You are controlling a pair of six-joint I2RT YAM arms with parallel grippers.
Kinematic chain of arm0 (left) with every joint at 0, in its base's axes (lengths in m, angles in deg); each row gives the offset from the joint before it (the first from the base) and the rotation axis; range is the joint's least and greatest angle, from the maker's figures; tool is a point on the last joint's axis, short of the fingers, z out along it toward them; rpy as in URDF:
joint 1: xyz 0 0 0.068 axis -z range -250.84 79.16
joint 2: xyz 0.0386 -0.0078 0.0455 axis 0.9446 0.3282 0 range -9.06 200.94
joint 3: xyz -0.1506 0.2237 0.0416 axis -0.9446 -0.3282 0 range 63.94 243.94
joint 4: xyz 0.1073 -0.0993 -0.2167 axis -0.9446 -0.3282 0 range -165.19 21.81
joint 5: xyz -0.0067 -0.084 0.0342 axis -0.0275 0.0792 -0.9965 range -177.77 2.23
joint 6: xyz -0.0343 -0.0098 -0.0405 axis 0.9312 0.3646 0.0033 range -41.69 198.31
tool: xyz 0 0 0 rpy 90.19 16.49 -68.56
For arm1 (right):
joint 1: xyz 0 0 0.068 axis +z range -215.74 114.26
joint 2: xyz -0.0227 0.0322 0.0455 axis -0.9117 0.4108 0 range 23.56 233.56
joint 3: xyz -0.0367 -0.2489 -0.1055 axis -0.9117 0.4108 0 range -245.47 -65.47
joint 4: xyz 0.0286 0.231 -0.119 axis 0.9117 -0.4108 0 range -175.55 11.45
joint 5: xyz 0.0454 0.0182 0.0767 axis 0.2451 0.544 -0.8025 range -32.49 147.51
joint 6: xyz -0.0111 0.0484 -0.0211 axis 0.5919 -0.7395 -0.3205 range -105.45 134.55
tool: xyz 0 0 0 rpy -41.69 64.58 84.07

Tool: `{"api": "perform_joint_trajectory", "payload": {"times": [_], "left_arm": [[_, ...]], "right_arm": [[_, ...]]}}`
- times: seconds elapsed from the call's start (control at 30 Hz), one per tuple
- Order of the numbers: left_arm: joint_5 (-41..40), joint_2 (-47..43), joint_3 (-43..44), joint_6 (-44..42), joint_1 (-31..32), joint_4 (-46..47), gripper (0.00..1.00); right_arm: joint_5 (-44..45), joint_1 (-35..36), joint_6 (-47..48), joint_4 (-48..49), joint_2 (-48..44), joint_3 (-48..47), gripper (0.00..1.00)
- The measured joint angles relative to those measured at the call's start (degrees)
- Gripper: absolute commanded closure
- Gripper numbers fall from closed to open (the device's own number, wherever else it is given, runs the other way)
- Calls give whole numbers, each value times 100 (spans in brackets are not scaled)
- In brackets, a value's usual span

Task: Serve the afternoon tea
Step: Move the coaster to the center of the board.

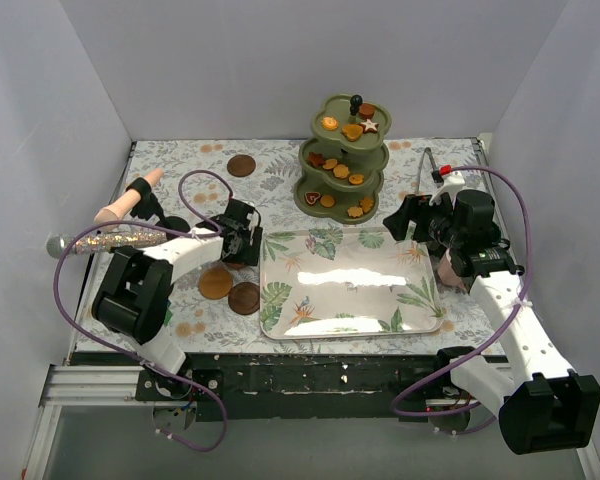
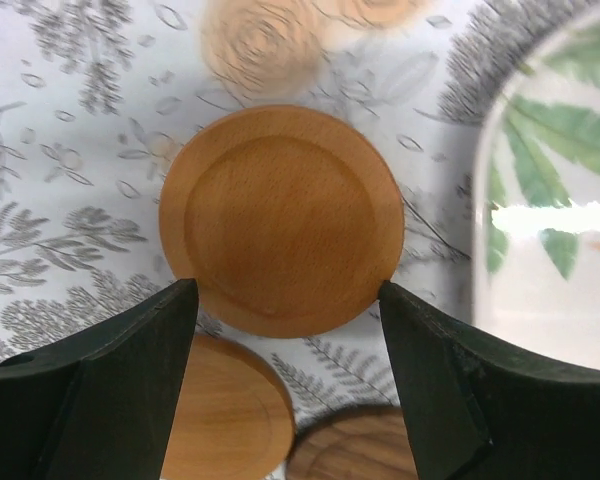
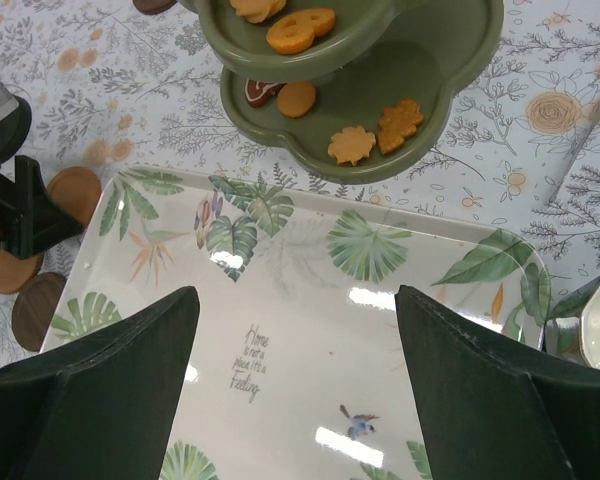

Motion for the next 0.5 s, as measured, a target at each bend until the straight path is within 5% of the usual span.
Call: {"api": "perform_joint_trajectory", "payload": {"times": [0.5], "left_arm": [[-26,1270,1335,4,-691,267,32]], "right_arm": [[-52,0,-2,26,-33,70,12]]}}
